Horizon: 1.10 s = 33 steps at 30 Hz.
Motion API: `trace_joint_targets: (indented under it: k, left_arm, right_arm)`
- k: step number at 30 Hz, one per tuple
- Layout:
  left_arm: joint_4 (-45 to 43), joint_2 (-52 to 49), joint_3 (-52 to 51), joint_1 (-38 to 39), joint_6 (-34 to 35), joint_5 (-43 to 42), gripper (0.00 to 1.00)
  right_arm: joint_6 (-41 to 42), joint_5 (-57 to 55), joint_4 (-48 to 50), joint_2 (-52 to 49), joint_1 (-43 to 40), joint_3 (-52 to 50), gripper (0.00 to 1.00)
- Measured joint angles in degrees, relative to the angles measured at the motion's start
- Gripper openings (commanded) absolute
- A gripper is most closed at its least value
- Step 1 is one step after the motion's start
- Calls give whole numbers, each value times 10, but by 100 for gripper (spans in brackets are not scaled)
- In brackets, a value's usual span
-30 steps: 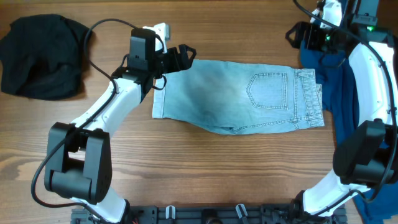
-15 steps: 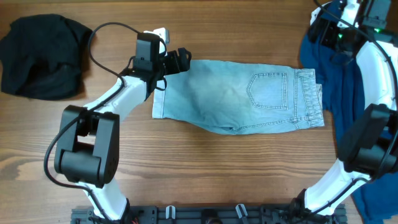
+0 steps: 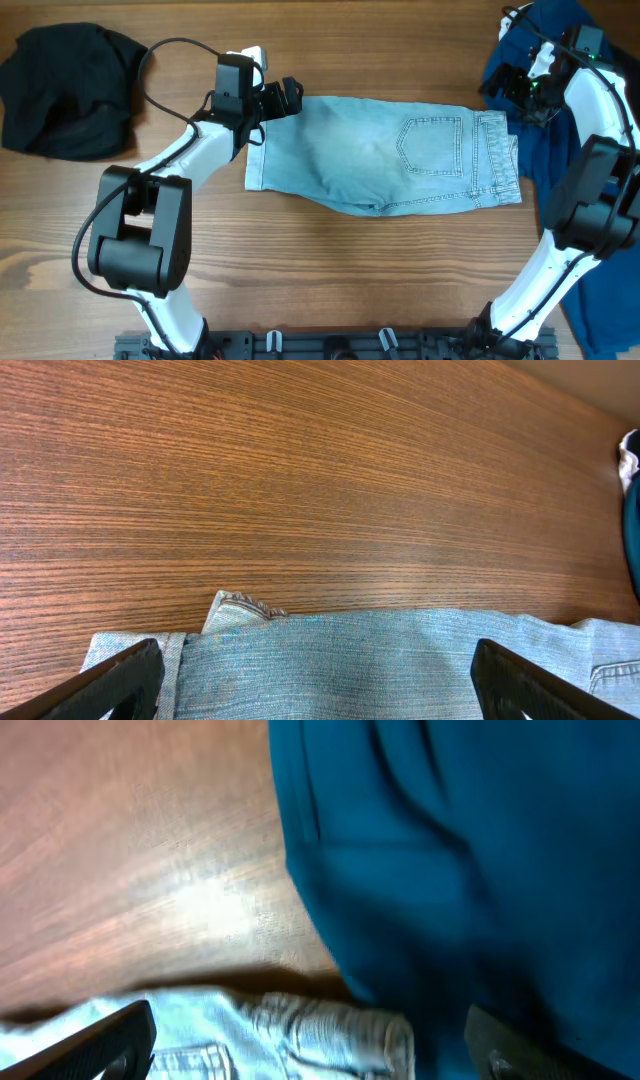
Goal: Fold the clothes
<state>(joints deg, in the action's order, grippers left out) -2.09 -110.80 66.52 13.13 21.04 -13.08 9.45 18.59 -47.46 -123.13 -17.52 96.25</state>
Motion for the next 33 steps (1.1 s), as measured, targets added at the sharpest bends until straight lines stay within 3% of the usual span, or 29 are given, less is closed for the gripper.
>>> trace_joint_targets:
  k: [3,4,6,7,10,11,13,14,22,33]
  left_arm:
    - [2,0,0,0,0,0,98]
    - [2,0,0,0,1,0,98]
    - [2,0,0,0,1,0,98]
    - [2,0,0,0,2,0,98]
    - [3,0,0,0,2,0,98]
    - [4,0,0,0,3,0,98]
    - [9,0,0,0,3,0,98]
    - [12,0,0,0,3,0,98]
    - [14,0,0,-1,6,0,100]
    - [121,-1,2,-70,71,15,100]
  right_arm:
    - [0,7,-12,0,4,0,99]
    - [0,9,-15,0,8,0,93]
    - [-3,9,-18,0,19,0,60]
    - [-2,9,-19,0,25,0,53]
    - [-2,9,-24,0,36,0,57]
    - [-3,9,-26,0,39,0,51]
    - [-2,9,-28,0,42,0,12]
    - [-3,9,-30,0,43,0,4]
    - [-3,9,-39,-4,43,0,4]
    - [-3,9,-40,-4,43,0,4]
